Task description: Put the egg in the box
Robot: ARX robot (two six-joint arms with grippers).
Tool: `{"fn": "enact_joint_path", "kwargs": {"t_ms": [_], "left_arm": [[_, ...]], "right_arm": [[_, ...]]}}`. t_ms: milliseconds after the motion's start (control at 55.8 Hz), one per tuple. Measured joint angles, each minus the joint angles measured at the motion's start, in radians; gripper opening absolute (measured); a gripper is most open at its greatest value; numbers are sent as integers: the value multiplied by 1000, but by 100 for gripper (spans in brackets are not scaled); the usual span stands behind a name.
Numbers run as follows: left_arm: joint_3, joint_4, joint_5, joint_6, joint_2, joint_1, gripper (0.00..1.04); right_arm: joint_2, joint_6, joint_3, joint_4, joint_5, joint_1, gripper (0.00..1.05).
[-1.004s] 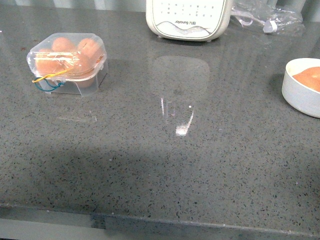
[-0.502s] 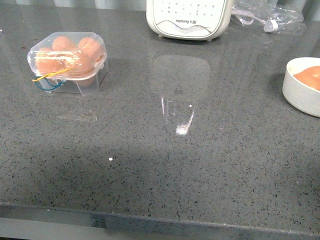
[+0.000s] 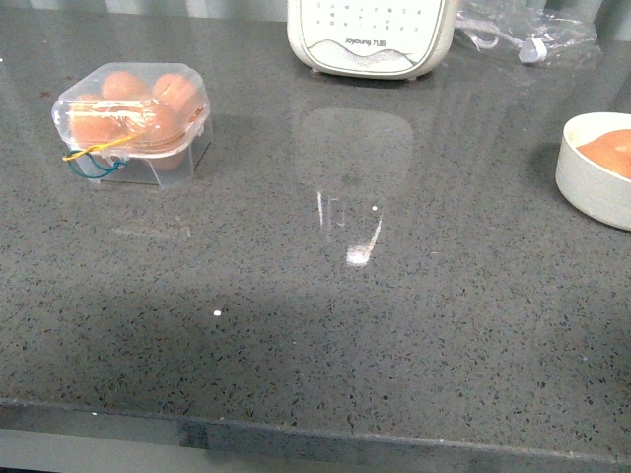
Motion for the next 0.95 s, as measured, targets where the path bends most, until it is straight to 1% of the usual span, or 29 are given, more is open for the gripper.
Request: {"fn": "enact_joint_path", "kwargs": {"t_ms": [72, 90, 197, 215, 269, 287, 341, 950], "left_arm": [[0, 0, 0, 0, 0, 0, 59], [0, 0, 0, 0, 0, 0, 65], [0, 0, 0, 0, 0, 0, 86], [0, 0, 0, 0, 0, 0, 88], [0, 0, 0, 0, 0, 0, 98], [0, 0, 0, 0, 0, 0, 100], [0, 0, 0, 0, 0, 0, 97], [0, 0, 0, 0, 0, 0, 98]], "right_arm": [[0, 0, 0, 0, 0, 0, 97], [0, 0, 0, 0, 0, 0, 97], [0, 0, 0, 0, 0, 0, 97], [0, 0, 0, 0, 0, 0, 97], [0, 0, 0, 0, 0, 0, 97], [0, 0, 0, 0, 0, 0, 97], [0, 0, 0, 0, 0, 0, 97], [0, 0, 0, 0, 0, 0, 97]]}}
